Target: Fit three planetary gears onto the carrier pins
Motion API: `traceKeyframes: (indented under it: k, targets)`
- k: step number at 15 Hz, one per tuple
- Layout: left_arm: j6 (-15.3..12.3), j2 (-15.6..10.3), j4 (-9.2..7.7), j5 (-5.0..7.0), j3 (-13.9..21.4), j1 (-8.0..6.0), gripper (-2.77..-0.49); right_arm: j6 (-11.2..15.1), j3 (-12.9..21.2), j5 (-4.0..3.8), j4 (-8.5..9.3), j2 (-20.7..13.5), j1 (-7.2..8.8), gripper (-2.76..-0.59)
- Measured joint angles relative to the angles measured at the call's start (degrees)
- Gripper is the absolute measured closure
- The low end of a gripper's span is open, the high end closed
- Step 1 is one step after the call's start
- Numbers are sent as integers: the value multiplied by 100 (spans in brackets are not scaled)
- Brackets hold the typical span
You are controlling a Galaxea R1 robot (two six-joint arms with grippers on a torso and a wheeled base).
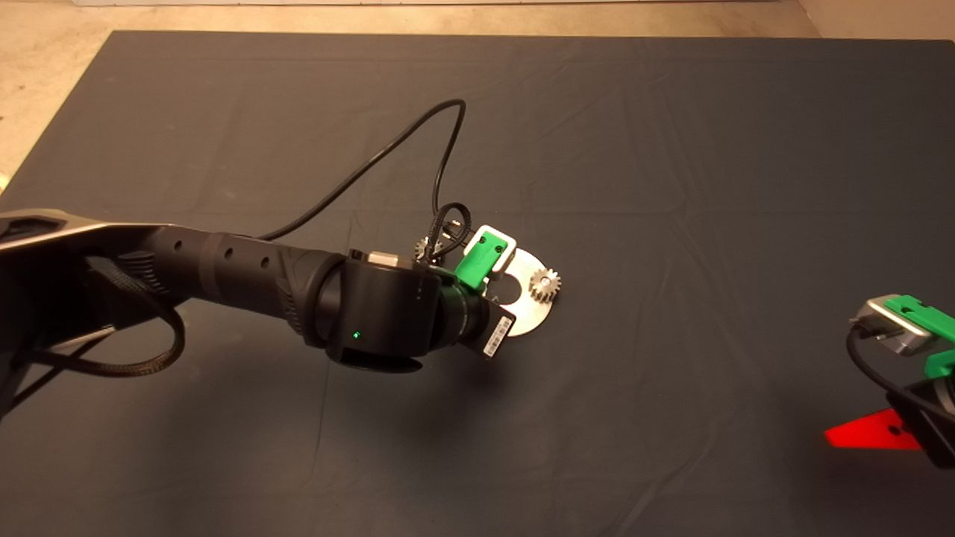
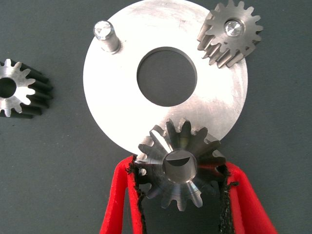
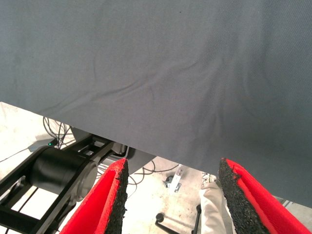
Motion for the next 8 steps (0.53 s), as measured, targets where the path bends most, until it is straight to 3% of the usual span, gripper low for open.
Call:
traceKeyframes:
  k: [8]
  targets:
    - [1,56,2,-16,-28,147,-57,0,0,4,-1,-2,0,-134]
